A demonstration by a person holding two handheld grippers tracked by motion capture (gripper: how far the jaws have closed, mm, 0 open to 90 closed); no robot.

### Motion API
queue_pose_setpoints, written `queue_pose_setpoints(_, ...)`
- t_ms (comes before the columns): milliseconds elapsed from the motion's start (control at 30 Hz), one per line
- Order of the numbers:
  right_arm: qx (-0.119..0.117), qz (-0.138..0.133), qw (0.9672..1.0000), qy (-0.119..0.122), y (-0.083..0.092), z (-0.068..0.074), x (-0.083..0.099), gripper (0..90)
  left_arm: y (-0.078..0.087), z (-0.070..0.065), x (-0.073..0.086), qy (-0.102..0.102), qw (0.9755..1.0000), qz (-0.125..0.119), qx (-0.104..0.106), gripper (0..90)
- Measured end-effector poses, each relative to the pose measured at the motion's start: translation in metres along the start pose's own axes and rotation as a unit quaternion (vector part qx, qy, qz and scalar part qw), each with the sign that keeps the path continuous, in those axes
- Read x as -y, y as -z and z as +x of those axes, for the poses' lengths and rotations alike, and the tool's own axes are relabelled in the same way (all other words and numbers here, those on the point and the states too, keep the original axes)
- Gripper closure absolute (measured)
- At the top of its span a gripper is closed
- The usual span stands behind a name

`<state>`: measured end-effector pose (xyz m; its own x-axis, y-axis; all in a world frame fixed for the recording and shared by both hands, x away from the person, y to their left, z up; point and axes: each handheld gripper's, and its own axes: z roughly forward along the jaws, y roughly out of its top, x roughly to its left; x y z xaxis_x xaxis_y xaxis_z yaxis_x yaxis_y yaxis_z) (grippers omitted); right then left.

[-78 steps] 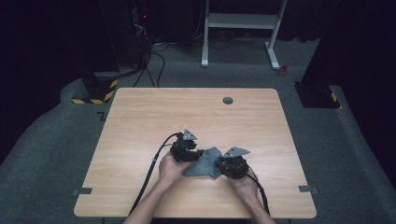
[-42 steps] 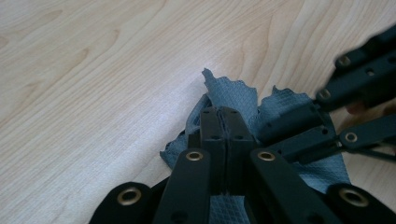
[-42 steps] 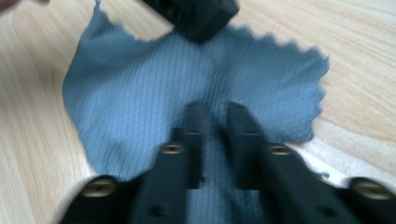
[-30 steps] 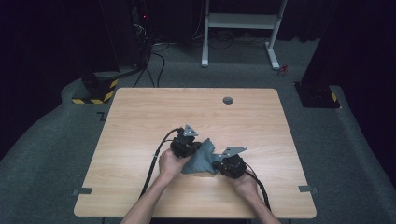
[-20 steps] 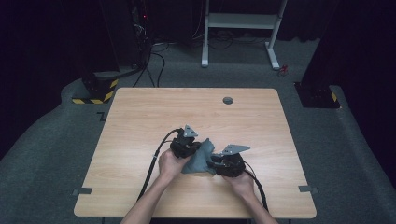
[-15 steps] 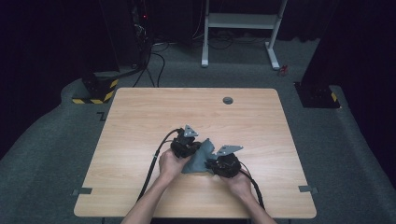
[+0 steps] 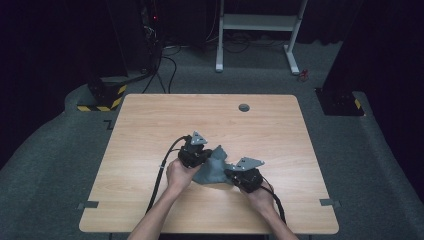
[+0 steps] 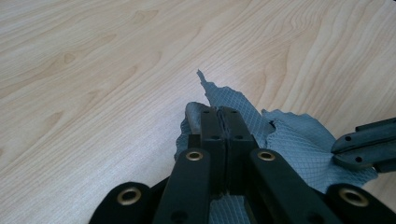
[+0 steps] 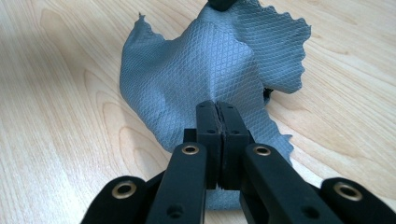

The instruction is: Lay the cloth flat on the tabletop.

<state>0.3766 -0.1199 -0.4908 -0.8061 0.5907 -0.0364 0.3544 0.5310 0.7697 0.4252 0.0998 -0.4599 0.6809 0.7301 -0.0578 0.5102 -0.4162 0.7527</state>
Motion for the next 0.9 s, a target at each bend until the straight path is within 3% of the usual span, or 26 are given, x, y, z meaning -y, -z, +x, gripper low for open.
queue_pose_setpoints(467, -0.013, 0.025, 0.9996, 0.001, -0.007, 0.002, 0.013, 88.4, -0.006, 0.001, 0.024, 0.005, 0.9994, 0.03, 0.019, 88.0)
queue_pose_setpoints(667, -0.024, 0.041, 0.9988, 0.012, -0.007, 0.007, 0.017, 88.1, -0.008, 0.0, 0.035, 0.011, 0.9977, 0.065, 0.02, 86.8)
queue_pose_setpoints(733, -0.025, 0.041, 0.9987, 0.015, -0.007, 0.007, 0.018, 82.7, -0.007, 0.002, 0.037, 0.015, 0.9981, 0.06, 0.003, 77.3)
queue_pose_setpoints(767, -0.024, 0.038, 0.9989, 0.009, -0.006, 0.006, 0.018, 76.9, -0.007, 0.002, 0.037, 0.015, 0.9981, 0.06, 0.003, 68.4)
queue_pose_setpoints(800, -0.02, 0.029, 0.9994, -0.003, -0.003, 0.003, 0.018, 74.3, -0.005, 0.007, 0.035, 0.026, 0.9986, 0.045, -0.009, 63.8)
queue_pose_setpoints(900, -0.002, 0.008, 0.9992, -0.04, 0.003, -0.011, 0.018, 73.9, -0.006, 0.01, 0.025, 0.027, 0.9987, 0.027, -0.035, 56.8)
